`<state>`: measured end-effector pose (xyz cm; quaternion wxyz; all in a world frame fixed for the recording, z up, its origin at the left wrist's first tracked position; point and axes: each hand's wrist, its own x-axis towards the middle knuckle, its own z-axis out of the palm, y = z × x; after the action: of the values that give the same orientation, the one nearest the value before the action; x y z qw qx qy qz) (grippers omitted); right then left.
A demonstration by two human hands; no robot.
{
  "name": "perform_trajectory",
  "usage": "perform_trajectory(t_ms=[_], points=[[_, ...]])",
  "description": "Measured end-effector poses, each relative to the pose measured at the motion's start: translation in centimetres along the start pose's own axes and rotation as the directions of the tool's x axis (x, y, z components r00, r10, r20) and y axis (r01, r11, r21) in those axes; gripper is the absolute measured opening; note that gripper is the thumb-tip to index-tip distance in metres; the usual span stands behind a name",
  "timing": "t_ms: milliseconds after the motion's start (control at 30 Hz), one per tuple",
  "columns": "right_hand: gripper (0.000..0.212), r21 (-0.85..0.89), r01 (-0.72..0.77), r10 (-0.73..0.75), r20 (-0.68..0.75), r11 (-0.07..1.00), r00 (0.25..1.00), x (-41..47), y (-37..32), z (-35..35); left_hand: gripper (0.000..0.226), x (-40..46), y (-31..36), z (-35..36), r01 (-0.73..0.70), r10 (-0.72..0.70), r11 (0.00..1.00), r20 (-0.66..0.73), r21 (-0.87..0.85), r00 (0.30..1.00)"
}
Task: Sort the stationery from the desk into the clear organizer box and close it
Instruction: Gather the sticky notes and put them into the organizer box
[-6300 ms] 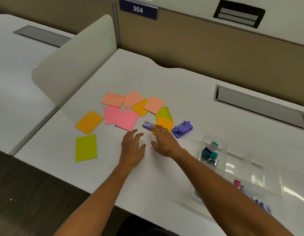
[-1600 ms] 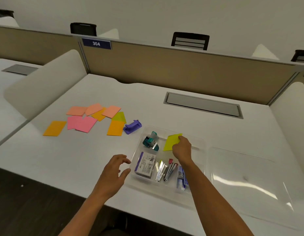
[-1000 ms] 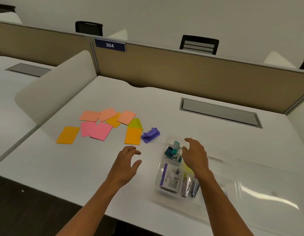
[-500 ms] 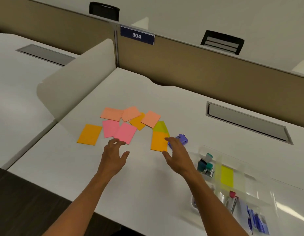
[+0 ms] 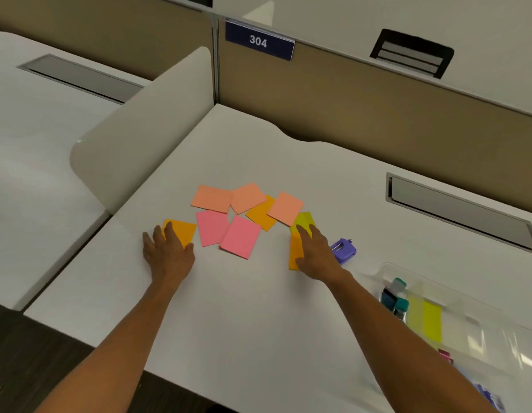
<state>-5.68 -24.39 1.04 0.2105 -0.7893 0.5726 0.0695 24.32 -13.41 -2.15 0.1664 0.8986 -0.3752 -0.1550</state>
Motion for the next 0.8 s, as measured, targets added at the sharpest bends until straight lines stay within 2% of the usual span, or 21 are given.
perform_trajectory(t_ms=[67,200,267,400,500,567,667,800], points=[[0.091,0.011,-0.037,0.036,0.024,0.999,0.999,1.0,0.2,-0.1,0.071,0.3,0.0,0.6,-0.018,0.017,0.998,0.017,0.066,1.0],[0.097,-0.086,-0.118,0.125,0.081,0.989,0.989,2.5,0.2,-0.1,0.063,0.7,0.2,1.1,-0.051,0.055,0.993,-0.031,0.102,0.998],[0.098,-0.122,-0.136,0.149,0.112,0.983,0.982,2.9,0.0,-0.2,0.071,1.1,0.7,0.4,-0.04,0.04,0.995,0.004,0.096,0.999],[0.111,-0.13,-0.159,0.179,0.156,0.979,0.971,3.7,-0.6,-0.7,0.098,2.2,1.5,-0.8,0.093,-0.092,0.996,0.077,-0.005,0.993],[0.115,-0.134,-0.164,0.187,0.182,0.977,0.965,4.2,-1.0,-0.9,0.104,2.5,1.6,-0.7,0.114,-0.101,0.987,0.111,-0.112,0.989],[0.111,-0.148,-0.15,0.179,0.205,0.977,0.962,4.3,-1.1,-1.0,0.108,2.5,1.8,-0.6,0.136,-0.117,0.979,0.129,-0.151,0.985],[0.106,-0.203,-0.102,0.152,0.246,0.974,0.957,4.1,-1.2,-1.0,0.114,2.7,2.0,-0.7,0.185,-0.163,0.974,0.163,-0.128,0.973],[0.119,-0.24,-0.047,0.119,0.296,0.97,0.948,3.2,-1.5,-0.5,0.104,2.6,2.2,-0.8,0.162,-0.155,0.987,0.208,-0.014,0.966]])
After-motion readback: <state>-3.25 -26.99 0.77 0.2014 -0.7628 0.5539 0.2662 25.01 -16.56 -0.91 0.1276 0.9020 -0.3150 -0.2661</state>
